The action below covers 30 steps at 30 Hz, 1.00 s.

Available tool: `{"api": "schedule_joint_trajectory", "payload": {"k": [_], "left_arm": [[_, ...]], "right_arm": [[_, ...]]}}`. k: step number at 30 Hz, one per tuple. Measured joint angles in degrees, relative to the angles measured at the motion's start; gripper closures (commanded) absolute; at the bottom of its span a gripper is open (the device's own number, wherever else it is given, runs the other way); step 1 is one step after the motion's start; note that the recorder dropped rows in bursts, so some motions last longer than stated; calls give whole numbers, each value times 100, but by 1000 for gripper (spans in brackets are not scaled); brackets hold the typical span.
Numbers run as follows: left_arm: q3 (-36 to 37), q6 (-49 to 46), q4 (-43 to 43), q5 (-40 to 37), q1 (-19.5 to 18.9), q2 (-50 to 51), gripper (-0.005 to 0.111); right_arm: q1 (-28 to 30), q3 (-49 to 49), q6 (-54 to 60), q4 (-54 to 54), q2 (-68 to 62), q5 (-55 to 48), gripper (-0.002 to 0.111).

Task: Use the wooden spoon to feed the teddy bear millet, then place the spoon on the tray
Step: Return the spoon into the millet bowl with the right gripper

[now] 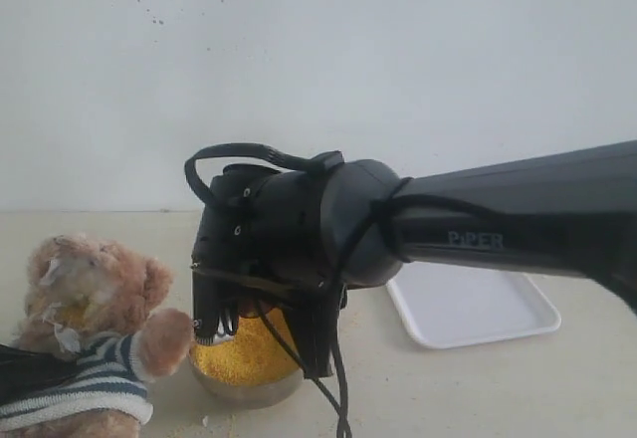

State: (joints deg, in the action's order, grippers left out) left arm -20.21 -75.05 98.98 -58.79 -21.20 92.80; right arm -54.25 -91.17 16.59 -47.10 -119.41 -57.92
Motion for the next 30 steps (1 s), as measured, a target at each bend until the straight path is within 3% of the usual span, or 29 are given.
{"api": "schedule_joint_trajectory", "payload": {"k": [30], "left_arm": [[-22, 0, -2, 305, 0, 0, 103]], "right_arm": [[-9, -13, -337, 746, -332, 14, 109]]}}
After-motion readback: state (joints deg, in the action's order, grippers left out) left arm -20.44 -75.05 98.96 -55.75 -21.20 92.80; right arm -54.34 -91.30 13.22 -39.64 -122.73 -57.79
